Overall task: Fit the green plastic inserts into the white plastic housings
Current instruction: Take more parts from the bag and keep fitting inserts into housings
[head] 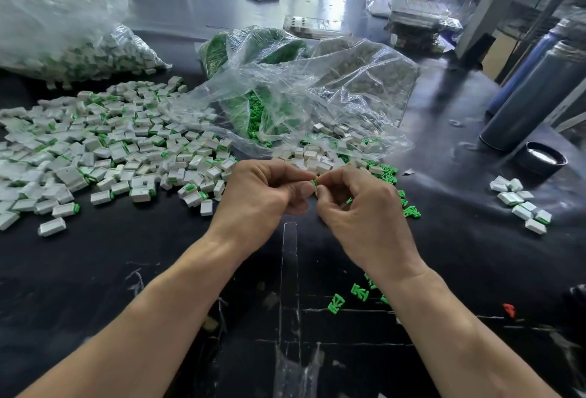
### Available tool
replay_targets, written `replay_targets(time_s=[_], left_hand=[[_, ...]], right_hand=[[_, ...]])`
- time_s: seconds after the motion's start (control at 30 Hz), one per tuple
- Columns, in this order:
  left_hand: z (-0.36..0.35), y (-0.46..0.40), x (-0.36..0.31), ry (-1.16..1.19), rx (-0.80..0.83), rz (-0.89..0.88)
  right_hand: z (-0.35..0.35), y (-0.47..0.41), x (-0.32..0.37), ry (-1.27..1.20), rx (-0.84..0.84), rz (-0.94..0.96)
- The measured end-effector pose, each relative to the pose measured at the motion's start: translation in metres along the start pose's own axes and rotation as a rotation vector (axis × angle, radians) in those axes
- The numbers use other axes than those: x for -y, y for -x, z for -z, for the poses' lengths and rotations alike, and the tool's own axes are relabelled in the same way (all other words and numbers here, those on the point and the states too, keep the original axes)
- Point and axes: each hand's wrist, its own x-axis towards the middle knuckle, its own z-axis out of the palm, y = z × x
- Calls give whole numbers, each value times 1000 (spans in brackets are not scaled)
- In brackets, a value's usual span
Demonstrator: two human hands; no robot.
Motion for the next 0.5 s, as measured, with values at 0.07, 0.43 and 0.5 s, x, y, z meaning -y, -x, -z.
replay_targets(time_s=[0.07, 0.43, 0.5], left_hand=[[-1, 1, -1, 6, -13, 3], [-1, 2, 0, -190, -42, -54], [6, -1, 2, -375, -94, -85]], right_hand=[[-2, 0, 2, 30, -28, 22], [-1, 1, -10, -219, 74, -142], [-1, 0, -12, -206, 58, -190]])
